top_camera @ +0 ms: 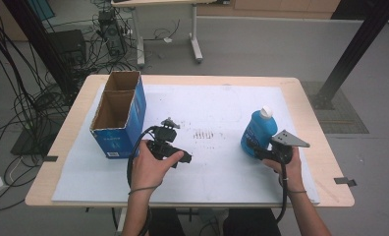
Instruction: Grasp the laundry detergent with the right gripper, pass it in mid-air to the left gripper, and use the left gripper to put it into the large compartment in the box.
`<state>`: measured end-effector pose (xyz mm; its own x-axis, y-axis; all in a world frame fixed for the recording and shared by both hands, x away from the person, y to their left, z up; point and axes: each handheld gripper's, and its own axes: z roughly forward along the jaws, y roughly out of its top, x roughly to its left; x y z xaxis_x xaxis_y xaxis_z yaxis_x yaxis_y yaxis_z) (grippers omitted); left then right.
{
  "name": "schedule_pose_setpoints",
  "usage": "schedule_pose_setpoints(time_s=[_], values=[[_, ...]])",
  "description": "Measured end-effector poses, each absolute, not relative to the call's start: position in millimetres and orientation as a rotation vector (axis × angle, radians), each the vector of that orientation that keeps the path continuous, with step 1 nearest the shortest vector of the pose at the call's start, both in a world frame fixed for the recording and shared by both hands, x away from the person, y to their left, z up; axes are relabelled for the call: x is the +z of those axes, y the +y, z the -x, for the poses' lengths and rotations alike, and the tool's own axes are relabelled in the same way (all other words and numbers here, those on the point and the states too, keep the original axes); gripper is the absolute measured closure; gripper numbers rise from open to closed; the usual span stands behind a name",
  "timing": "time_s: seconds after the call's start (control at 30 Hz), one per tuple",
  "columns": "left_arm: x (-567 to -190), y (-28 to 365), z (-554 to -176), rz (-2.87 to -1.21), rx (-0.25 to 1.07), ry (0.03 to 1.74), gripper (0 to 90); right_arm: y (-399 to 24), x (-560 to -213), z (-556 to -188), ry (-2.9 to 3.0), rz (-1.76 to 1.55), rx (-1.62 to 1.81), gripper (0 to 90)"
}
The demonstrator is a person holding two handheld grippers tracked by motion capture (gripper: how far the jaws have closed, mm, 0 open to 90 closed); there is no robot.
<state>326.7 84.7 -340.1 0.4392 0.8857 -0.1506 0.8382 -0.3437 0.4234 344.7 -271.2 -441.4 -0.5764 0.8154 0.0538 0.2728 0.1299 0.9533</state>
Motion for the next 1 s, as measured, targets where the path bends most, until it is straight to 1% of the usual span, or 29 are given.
schedule_pose_setpoints(time_s=[0.37, 0.57, 1.0], values=[[-315.6, 87.4, -325.9, -2.315, 0.151, 1.371, 8.6, -271.8, -421.1, -343.9, 1.986, -0.994, 1.491, 41.7], [-295.5, 82.7, -324.3, -2.362, 0.140, 1.264, 8.6, -270.1, -412.4, -344.3, 2.023, -0.955, 1.531, 41.7], [-266.5, 77.5, -321.4, -2.465, 0.109, 1.101, 8.6, -269.5, -399.4, -343.8, 2.144, -0.836, 1.635, 41.6]])
